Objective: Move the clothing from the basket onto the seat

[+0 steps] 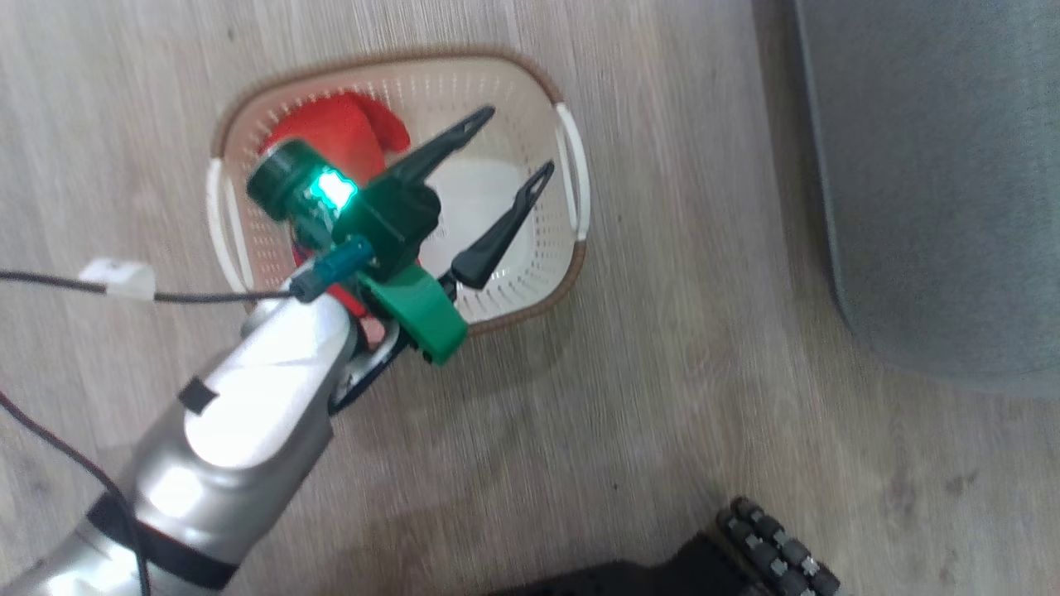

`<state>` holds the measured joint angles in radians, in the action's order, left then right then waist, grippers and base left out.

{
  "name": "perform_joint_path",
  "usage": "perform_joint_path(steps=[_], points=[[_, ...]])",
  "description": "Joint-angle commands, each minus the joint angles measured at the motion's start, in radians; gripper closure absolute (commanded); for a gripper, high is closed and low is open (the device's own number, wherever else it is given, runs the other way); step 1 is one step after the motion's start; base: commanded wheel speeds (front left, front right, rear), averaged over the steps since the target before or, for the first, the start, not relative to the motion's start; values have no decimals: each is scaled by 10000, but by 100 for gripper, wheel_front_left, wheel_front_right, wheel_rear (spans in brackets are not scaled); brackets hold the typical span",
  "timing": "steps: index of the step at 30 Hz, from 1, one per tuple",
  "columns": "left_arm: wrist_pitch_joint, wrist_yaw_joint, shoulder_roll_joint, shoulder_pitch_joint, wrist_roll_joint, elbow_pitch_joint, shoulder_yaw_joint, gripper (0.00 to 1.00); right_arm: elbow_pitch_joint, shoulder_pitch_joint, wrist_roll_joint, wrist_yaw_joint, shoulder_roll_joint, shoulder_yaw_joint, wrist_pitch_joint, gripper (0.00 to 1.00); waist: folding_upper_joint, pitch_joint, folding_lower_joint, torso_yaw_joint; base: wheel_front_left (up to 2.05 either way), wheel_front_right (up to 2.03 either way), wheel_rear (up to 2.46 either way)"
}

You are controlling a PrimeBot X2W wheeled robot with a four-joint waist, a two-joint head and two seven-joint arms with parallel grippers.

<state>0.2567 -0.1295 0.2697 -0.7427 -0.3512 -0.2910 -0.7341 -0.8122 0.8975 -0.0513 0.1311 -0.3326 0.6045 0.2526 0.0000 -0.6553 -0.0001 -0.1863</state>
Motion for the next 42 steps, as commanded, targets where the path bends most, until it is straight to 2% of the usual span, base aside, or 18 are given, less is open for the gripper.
perform_joint_path(steps=[1, 9, 14, 18, 26, 35, 42], points=[[51, -12, 25, 219, -58, 180, 417, 0, 520, -544, 268, -4, -275, -296, 89, 0, 0, 666, 1, -13, 0, 0, 0], [51, -12, -400, 1135, -35, -320, 1255, 0, 2026, -2527, 991, -4, 249, -1662, 90, 0, 0, 2177, 1, 249, 0, 0, 0], [51, -12, -615, 1786, 95, -626, 2138, 0, 3155, -3497, 1120, -4, 896, -2515, 90, 0, 0, 3002, 1, 579, 0, 0, 0], [51, -11, -764, 2212, 317, -810, 3001, 0, 3705, -3942, 1370, -4, 1135, -3379, 91, 0, 0, 3504, 1, 893, 0, 0, 0], [51, 103, -1223, 3066, 1023, -930, 4913, 0, 4117, -4212, 1629, -4, 1396, -5032, 91, 0, 0, 4293, 1, 1569, 0, 0, 0], [51, 194, -1517, 3856, 1568, -744, 6476, 0, 3986, -4382, 1941, -4, 1693, -5867, 91, 0, 0, 4849, 1, 1983, 0, 0, 0], [51, 265, -1769, 4536, 1875, -588, 7655, 0, 3869, -4923, 1985, -4, 1973, -6274, 91, 0, 0, 5297, 1, 2025, 0, 0, 0]])
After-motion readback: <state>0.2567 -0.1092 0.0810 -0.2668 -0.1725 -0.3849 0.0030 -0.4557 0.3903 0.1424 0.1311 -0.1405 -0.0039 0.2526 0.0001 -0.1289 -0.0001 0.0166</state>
